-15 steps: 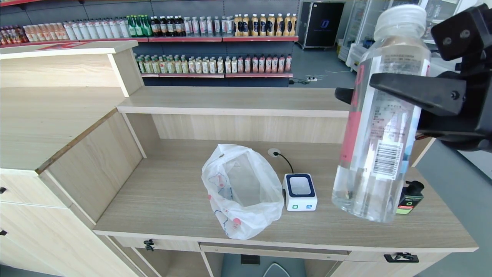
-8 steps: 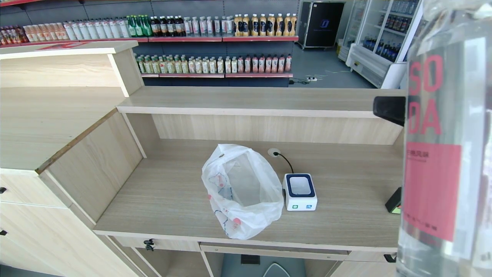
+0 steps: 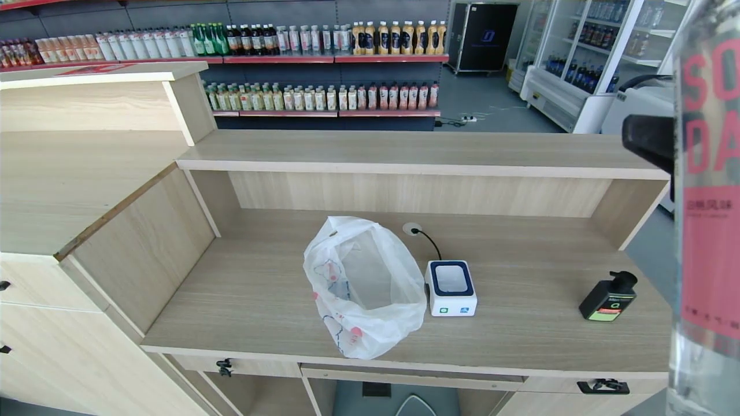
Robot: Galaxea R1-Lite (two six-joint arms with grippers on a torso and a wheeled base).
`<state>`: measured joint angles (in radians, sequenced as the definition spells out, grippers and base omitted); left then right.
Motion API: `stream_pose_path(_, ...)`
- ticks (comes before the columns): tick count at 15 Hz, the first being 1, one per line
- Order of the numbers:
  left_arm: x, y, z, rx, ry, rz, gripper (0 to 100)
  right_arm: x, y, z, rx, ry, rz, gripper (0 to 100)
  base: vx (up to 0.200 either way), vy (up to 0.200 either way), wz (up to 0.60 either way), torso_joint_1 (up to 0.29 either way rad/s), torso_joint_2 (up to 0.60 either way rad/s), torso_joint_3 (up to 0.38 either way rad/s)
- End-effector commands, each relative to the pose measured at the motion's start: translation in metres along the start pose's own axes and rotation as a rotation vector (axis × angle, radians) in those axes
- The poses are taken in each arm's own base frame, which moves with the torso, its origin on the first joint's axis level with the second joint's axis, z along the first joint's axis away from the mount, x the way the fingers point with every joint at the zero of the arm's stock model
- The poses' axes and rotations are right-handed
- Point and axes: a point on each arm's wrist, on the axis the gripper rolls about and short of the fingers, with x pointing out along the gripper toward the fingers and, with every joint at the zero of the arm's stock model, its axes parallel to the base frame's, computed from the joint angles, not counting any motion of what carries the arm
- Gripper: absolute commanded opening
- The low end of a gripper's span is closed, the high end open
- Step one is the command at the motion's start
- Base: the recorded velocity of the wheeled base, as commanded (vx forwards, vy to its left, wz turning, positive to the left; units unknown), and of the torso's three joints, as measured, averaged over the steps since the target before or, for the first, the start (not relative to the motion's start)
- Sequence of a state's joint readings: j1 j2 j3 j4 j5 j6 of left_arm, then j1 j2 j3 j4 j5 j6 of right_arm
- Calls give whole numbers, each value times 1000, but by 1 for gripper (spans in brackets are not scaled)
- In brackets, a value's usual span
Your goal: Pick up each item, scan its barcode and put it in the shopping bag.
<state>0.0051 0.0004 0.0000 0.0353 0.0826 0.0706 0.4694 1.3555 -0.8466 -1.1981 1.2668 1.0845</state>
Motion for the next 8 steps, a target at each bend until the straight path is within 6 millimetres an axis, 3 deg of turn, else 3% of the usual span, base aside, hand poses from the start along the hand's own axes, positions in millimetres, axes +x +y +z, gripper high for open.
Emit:
stream_pose_path(1,0,0,0,0,0,0,100,-1,-5,3,-5,-4,-9,0,0,0,0,0,0,0)
stream_pose_path(8,0,0,0,0,0,1,100,4,-12,3,13,7,4,0,0,0,0,0,0,0)
